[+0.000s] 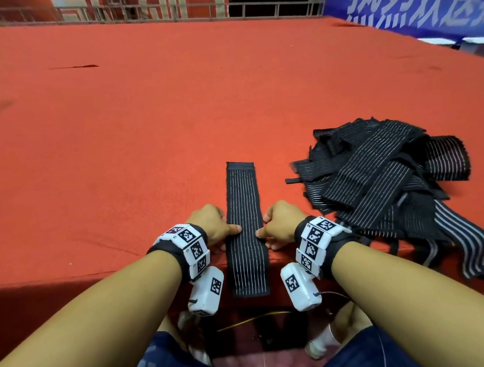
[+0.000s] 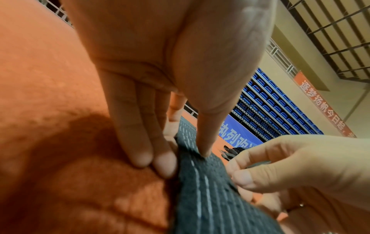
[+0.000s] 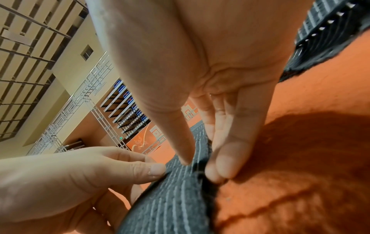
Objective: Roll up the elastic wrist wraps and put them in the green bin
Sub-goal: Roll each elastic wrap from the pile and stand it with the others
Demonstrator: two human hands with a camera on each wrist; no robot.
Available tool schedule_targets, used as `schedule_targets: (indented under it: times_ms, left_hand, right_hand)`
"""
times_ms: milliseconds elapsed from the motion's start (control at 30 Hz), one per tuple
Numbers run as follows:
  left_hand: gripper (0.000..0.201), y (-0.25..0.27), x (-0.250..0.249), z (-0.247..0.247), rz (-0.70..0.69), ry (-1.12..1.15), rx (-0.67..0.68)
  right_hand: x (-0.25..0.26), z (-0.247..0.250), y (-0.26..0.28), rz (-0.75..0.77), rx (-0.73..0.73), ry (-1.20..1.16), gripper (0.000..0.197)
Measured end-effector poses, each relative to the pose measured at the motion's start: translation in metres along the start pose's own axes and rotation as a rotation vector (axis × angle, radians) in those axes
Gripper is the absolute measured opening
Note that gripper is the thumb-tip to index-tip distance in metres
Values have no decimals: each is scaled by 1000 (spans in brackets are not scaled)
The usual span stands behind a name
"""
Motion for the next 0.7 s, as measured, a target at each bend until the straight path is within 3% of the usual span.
schedule_targets:
  times_ms: [233, 433, 567, 700]
  left_hand:
    - [36, 24, 4, -8, -41, 32, 45]
    - [62, 21, 3, -12, -106, 205, 92]
    - [62, 19, -4, -4, -165, 378, 53]
    - [62, 12, -8, 1, -159, 554, -14]
  right_hand:
    - [-2, -2, 15, 40, -33, 122, 27]
    - [-1, -3, 19, 63, -13, 154, 32]
    - [3, 0, 17, 98, -50, 17, 35]
    - [2, 0, 16, 127, -27, -182, 20]
Point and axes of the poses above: each hand's wrist, its own y-axis away from the middle knuckle, its own z-axis out of the back of the hand, x = y × z, the point moved 2 cm from there along -y, towards the middle knuckle, and after that the axes turned 13 degrees about z, right-handed, at the moved point
